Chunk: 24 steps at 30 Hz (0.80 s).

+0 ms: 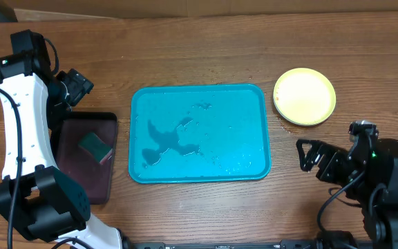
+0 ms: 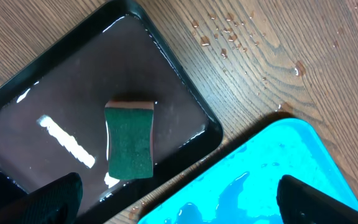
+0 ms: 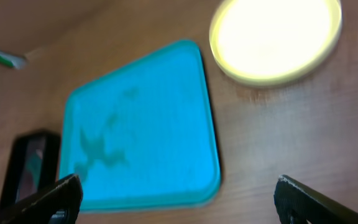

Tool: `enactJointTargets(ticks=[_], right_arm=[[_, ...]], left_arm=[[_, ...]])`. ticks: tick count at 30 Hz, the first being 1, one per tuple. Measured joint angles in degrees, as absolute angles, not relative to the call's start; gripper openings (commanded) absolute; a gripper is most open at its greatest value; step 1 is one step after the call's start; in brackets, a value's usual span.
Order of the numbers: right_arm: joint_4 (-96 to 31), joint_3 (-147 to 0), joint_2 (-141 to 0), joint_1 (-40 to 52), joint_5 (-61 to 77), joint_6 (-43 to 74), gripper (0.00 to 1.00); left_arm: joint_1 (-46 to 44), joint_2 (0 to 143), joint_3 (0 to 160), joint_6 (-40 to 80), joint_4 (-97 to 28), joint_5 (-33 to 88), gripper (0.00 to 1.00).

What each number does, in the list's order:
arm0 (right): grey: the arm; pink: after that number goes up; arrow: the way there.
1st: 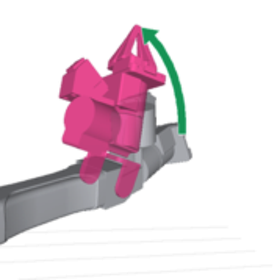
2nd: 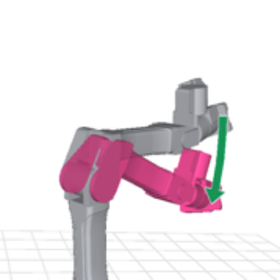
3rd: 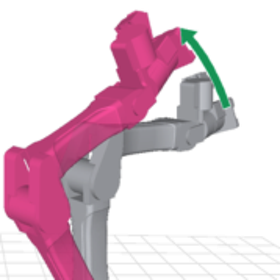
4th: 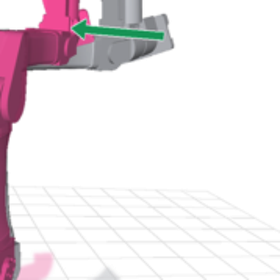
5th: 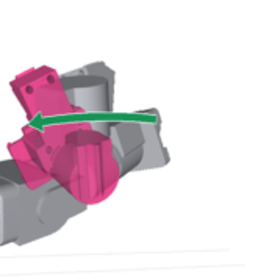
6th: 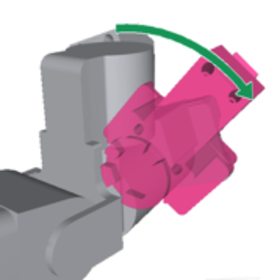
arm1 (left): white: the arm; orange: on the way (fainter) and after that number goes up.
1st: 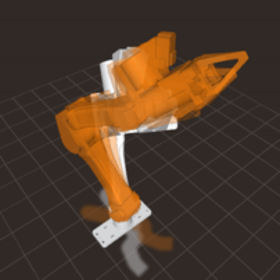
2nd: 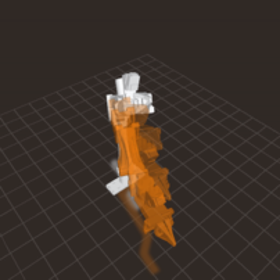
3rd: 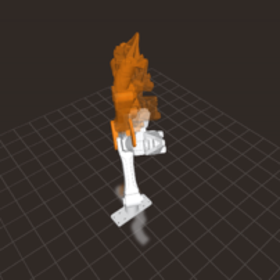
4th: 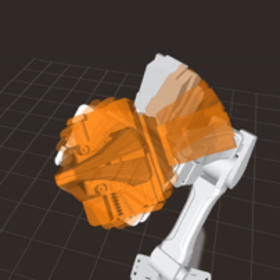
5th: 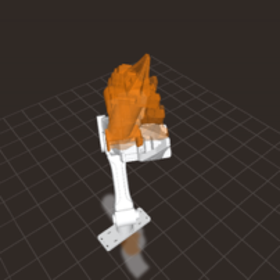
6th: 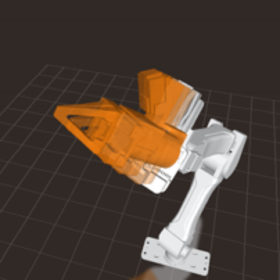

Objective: Clean dirty plates on tray and stack at the side

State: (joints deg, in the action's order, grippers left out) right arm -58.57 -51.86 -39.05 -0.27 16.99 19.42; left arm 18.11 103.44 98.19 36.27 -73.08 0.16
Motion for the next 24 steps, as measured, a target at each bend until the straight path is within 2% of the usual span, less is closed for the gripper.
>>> enactJointTargets(ticks=[5, 13, 24], right_arm=[[-50.43, -47.09, -32.53, -0.27, 16.56, 18.81, 1.00], [-39.22, -33.93, -14.74, -0.27, 16.29, 18.22, 1.00], [-22.55, -18.76, -3.40, -0.27, 16.25, 18.13, 1.00]], left_arm=[[18.11, 103.44, 98.19, 36.27, -73.06, 0.16, 1.00], [18.11, 103.44, 98.19, 36.27, -73.10, 0.16, 1.00], [18.11, 103.44, 98.19, 36.27, -73.06, 0.16, 1.00]])
